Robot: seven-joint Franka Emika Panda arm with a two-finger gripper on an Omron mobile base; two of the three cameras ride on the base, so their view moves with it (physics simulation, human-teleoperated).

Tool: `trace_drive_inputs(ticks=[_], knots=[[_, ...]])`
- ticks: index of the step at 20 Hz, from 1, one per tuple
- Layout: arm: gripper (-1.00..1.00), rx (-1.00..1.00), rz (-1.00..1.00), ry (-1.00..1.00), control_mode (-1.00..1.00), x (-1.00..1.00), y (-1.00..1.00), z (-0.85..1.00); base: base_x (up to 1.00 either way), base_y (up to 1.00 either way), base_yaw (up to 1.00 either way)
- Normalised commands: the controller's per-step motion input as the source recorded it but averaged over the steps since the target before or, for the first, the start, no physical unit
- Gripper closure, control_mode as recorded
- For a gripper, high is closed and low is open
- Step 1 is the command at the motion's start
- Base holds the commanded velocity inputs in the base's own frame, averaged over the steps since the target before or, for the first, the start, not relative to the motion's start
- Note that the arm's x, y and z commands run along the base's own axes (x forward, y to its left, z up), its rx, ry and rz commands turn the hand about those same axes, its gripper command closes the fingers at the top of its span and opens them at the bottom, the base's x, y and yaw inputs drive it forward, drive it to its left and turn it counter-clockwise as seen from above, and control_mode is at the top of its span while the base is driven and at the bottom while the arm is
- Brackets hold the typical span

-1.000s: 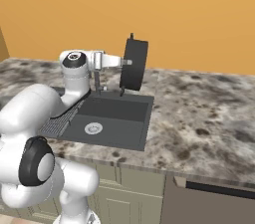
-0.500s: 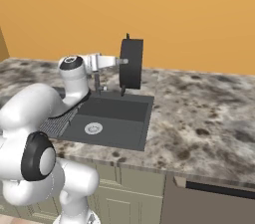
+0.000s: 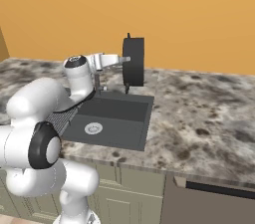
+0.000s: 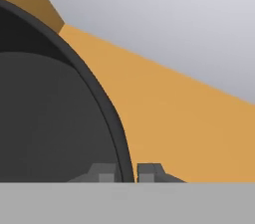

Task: Dump the carrot from the pot into the sink. Then turn on the water and wash the carrot. Then turn off the water and put the carrot back in the pot.

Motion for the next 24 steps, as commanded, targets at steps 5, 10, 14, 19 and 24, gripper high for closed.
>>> trace_drive_inputs(ticks=[5, 10, 14, 19, 24], knots=[[1.0, -0.06, 0.0, 0.0, -1.0, 0.25, 0.05, 0.0, 0.0, 0.0, 0.0], [1.0, -0.08, 0.0, 0.0, -1.0, 0.15, 0.08, 0.0, 0.0, 0.0, 0.0], [1.0, -0.07, 0.0, 0.0, -1.0, 0.22, 0.1, 0.0, 0.0, 0.0, 0.0], [1.0, -0.05, 0.0, 0.0, -1.0, 0.12, 0.08, 0.0, 0.0, 0.0, 0.0], [1.0, -0.06, 0.0, 0.0, -1.0, 0.01, 0.13, 0.0, 0.0, 0.0, 0.0]])
